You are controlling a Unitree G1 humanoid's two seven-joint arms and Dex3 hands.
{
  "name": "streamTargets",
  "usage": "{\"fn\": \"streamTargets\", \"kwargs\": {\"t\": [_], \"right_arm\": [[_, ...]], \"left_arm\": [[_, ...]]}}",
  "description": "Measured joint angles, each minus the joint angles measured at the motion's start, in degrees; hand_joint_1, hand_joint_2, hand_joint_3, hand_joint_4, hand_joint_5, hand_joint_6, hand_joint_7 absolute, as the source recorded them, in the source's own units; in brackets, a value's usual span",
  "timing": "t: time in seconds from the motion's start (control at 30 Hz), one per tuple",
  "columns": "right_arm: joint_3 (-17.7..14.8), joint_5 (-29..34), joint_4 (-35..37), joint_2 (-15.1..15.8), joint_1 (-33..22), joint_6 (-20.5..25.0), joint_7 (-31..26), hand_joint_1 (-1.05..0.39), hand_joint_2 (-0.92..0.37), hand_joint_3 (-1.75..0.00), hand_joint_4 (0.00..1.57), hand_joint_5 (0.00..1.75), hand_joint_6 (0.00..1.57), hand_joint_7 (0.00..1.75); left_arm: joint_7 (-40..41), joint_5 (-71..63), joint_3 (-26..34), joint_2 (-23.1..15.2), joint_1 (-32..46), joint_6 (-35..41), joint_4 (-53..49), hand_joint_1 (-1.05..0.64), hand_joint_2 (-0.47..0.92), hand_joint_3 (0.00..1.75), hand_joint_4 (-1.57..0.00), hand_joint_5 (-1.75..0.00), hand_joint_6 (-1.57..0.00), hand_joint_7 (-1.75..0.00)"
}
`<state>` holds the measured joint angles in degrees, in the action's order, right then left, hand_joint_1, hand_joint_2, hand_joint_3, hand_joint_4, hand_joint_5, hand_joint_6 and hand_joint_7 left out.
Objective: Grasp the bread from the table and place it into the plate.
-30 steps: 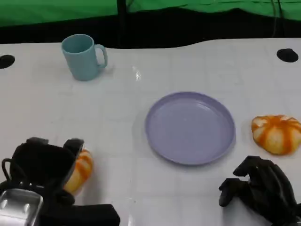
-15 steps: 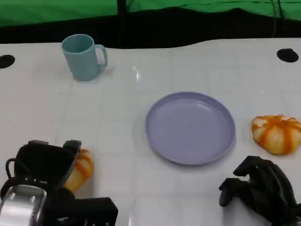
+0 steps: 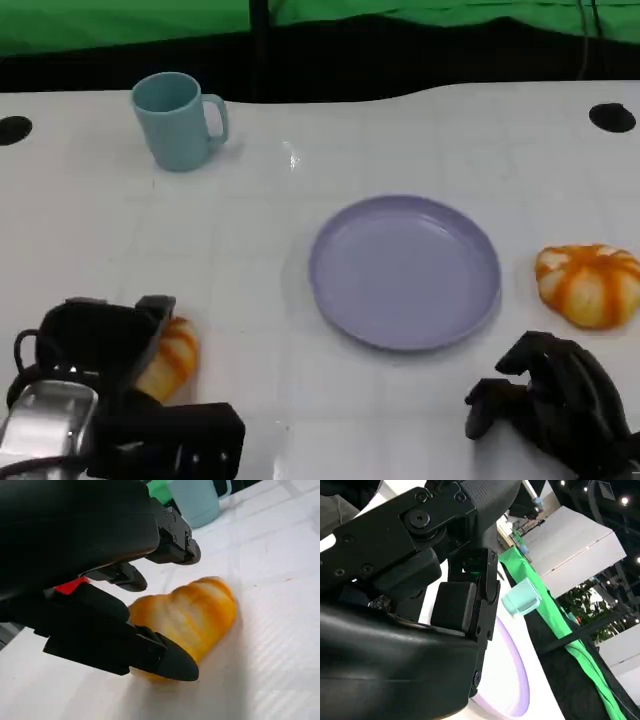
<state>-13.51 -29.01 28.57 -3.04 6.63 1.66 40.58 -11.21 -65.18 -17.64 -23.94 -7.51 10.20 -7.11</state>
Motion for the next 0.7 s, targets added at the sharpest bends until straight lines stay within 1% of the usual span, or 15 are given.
{"fn": "streamTargets", "kwargs": {"t": [0.13,0.2,0.43,0.47,0.5,0.53,0.57,0.6,0.67,0.7], "right_arm": [[0.02,0.0,-0.17,-0.05,-0.13,0.09,-0.5,-1.04,-0.75,0.0,1.56,0.72,1.57,0.32],[0.02,0.0,-0.24,-0.06,-0.15,0.29,-0.53,-1.04,-0.75,0.0,1.56,0.72,1.57,0.31],[0.01,-0.05,-0.76,-0.13,-0.26,0.51,-0.53,-1.03,-0.75,0.0,1.56,0.71,1.57,0.3],[0.01,-0.07,-0.89,-0.15,-0.27,0.51,-0.53,-1.02,-0.75,0.0,1.55,0.71,1.57,0.3],[0.01,-0.07,-0.97,-0.17,-0.3,0.51,-0.5,-1.02,-0.75,0.0,1.55,0.71,1.57,0.29],[0.02,-0.07,-1.01,-0.18,-0.32,0.51,-0.44,-1.02,-0.76,0.0,1.55,0.72,1.57,0.29],[0.03,-0.07,-1.02,-0.18,-0.33,0.5,-0.4,-1.02,-0.75,0.0,1.55,0.71,1.57,0.29],[0.02,-0.08,-1.03,-0.18,-0.35,0.51,-0.39,-1.02,-0.74,0.0,1.55,0.71,1.57,0.28],[0.02,-0.11,-1.1,-0.2,-0.37,0.52,-0.38,-1.02,-0.74,0.0,1.55,0.71,1.57,0.29],[0.01,-0.15,-1.13,-0.2,-0.38,0.52,-0.39,-1.03,-0.75,0.0,1.55,0.71,1.57,0.29]], "left_arm": [[0.99,3.35,-0.19,-0.34,-0.96,-1.59,-3.24,-0.67,0.87,0.0,-0.45,-0.17,-0.33,-0.02],[1.39,4.92,-0.43,-0.57,-1.5,-2.0,-4.35,-0.64,0.87,0.0,-0.5,-0.18,-0.33,-0.02],[2.23,7.07,-2.36,-1.36,-4.06,-2.38,-8.35,-0.6,0.85,0.0,-0.56,-0.2,-0.37,-0.02],[2.7,7.39,-2.6,-1.36,-4.6,-2.39,-9.26,-0.57,0.86,0.0,-0.59,-0.27,-0.39,-0.01],[3.39,7.5,-2.94,-1.36,-5.2,-2.46,-10.44,-0.56,0.86,0.0,-0.54,-0.45,-0.4,-0.01],[4.24,7.56,-3.27,-1.36,-5.77,-2.52,-11.71,-0.55,0.86,0.0,-0.51,-0.55,-0.41,0.0],[5.03,7.63,-3.55,-1.36,-6.31,-2.55,-12.79,-0.48,0.9,0.01,-0.48,-0.89,-0.44,-0.01],[5.58,7.76,-3.85,-1.34,-6.96,-2.55,-13.96,-0.44,0.91,0.01,-0.46,-1.06,-0.47,-0.01],[6.59,8.58,-4.42,-1.3,-8.29,-2.56,-15.99,-0.38,0.92,0.02,-0.5,-1.29,-0.56,-0.03],[7.01,9.04,-4.59,-1.25,-8.93,-2.57,-16.97,-0.37,0.92,0.04,-0.51,-1.35,-0.61,-0.04]]}}
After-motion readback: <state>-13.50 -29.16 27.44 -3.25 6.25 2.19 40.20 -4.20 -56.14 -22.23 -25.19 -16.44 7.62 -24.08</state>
